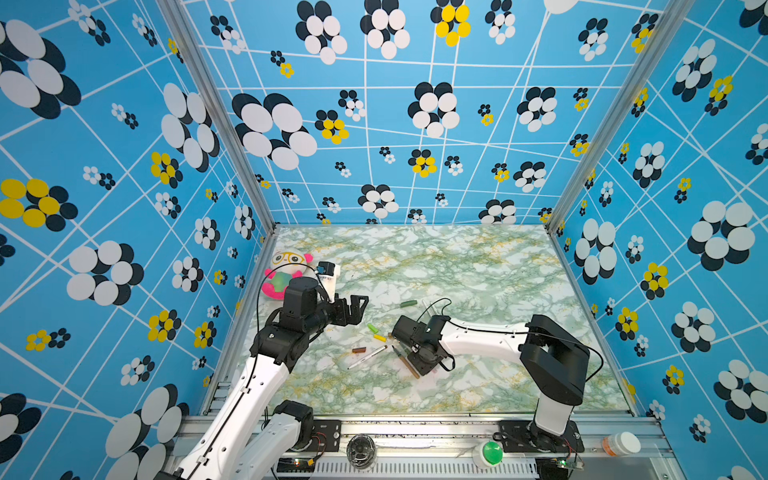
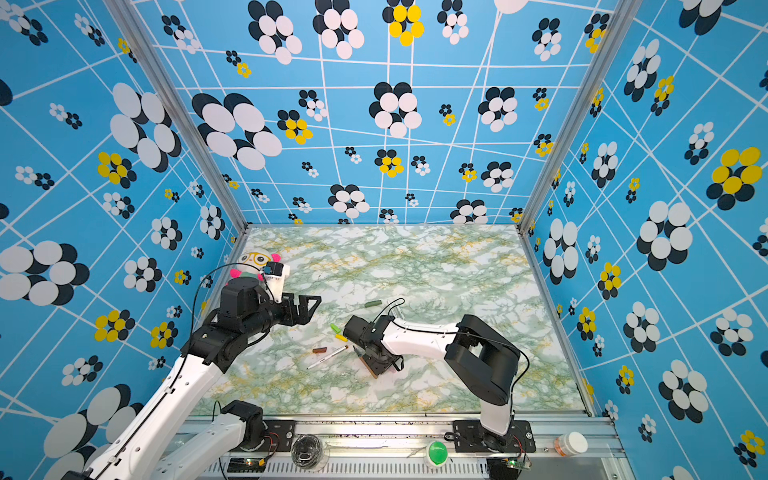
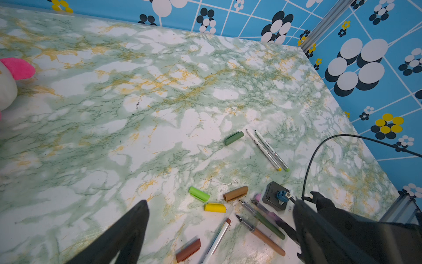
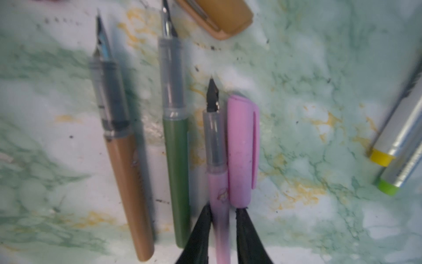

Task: Insert the pens into the pen caps
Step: 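Lower the right gripper and close it on the pink pen's barrel, then lift the pink pen with the right gripper toward the left gripper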

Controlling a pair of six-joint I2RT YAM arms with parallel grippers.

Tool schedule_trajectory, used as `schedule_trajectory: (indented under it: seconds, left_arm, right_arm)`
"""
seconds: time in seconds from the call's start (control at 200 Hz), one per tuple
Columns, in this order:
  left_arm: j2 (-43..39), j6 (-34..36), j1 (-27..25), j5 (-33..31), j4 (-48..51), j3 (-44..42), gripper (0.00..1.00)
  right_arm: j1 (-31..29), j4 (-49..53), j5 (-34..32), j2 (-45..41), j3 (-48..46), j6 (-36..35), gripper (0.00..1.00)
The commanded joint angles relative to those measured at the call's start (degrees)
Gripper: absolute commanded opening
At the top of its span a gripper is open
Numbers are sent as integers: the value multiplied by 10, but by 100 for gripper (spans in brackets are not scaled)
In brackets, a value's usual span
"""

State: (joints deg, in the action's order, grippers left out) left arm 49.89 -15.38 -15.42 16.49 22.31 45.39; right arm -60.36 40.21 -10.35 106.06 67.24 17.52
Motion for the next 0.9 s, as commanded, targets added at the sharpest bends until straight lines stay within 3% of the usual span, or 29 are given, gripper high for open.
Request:
schedule_trajectory:
  seconds: [0.0,0.22,0.6,0.895]
  left_arm:
    - [-9,1,-3,-1,-3,-5,99]
    - [-9,3,-3,-3,-2,-5,99]
    - [-8,1,-4,4,-4,-4,100]
    - [-13,-5,-6,11,-2,3,99]
  right_arm:
    - [1,-30,-24,40,6,-8,24]
    - [2,-37,-25,57,16,-10,23]
    - [7,-44,-26,57,13,-16,13]
    - [16,-35,-17,-15,14,-25,9]
